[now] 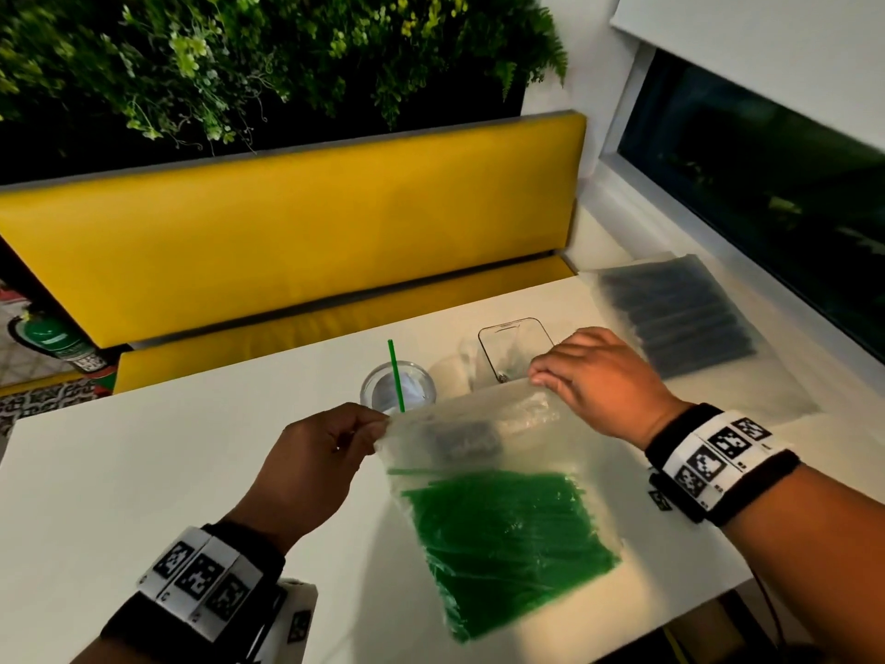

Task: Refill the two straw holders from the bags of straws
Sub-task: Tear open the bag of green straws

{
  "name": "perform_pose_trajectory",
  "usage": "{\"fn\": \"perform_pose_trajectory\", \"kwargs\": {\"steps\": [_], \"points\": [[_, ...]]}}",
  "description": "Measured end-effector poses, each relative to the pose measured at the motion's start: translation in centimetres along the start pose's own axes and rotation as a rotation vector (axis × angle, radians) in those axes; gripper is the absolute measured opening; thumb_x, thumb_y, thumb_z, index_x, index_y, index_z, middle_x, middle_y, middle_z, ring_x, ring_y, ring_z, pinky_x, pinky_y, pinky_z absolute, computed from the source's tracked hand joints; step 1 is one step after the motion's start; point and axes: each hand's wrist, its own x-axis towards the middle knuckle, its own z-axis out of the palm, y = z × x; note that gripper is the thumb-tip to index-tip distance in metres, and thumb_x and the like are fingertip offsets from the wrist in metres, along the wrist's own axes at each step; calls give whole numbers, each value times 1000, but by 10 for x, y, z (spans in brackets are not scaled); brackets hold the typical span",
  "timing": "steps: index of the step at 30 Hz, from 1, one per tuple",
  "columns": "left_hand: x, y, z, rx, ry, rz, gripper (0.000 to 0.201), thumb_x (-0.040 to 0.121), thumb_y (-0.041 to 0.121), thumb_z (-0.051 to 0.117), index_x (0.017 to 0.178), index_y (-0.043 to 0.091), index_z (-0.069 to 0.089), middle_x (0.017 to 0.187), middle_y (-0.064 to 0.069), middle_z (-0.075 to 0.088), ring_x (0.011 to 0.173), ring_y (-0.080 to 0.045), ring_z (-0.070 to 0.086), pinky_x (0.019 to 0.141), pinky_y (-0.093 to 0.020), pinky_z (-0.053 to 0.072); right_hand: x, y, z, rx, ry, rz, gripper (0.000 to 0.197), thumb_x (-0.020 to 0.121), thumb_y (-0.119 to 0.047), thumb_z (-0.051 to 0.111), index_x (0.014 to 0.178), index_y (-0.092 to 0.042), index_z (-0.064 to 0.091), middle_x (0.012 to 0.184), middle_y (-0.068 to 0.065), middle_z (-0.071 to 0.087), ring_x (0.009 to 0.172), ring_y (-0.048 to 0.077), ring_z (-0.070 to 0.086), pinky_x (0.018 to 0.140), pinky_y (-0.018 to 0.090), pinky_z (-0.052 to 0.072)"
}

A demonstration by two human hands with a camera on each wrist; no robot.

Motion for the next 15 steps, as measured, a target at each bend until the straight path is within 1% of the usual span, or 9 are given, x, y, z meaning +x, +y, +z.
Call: {"fn": "perform_pose_trajectory", "kwargs": {"steps": [2,5,7,9,11,12,13,15], "points": [[9,0,-1,17,-16,-25,17,97,22,62,91,35,74,80,9,74,75,-14,70,71,-38,60,-5,8,-3,-17,-27,33,34,97,-53,36,101,-35,64,94,-15,70,88,11,60,89,31,40],[28,6,-1,24,-56,-68,17,97,21,62,89,31,72,79,10,74,75,-8,70,76,-38,59,-5,10,-7,-10,-73,86,29,96,-50,39,101,-33,63,98,-14,69,92,12,59,88,33,42],[39,15,3,116,-105,-20,15,97,23,60,88,28,70,78,13,72,75,-4,68,77,-32,57,2,2,-7,51,-134,99,25,96,-51,42,103,-36,61,101,-17,67,94,10,57,91,33,42],[48,28,6,193,-121,29,14,98,25,58,88,27,68,75,13,70,74,-4,65,74,-28,53,12,-6,-10,77,-171,90,28,94,-54,45,110,-38,61,104,-19,67,94,8,58,92,34,43],[56,35,4,182,-117,25,16,97,21,56,88,27,68,73,18,69,72,-5,64,72,-26,51,19,-6,-12,78,-213,96,30,93,-53,50,117,-39,61,108,-20,68,96,10,60,88,33,46],[58,36,2,174,-116,14,17,97,19,55,89,26,68,73,19,69,71,-5,65,72,-26,52,20,-3,-14,86,-237,111,28,92,-51,53,116,-39,63,109,-18,68,97,11,61,85,32,47],[59,37,0,190,-123,3,17,98,20,54,89,25,68,75,18,70,72,-6,65,72,-27,53,18,1,-15,100,-252,130,25,92,-48,54,113,-38,65,109,-17,69,97,12,61,82,31,48],[59,37,-1,339,-148,5,16,98,26,53,93,24,68,87,8,73,79,-13,66,72,-30,51,14,5,-16,124,-226,150,21,93,-45,55,109,-38,67,106,-16,70,97,12,60,81,32,50]]}}
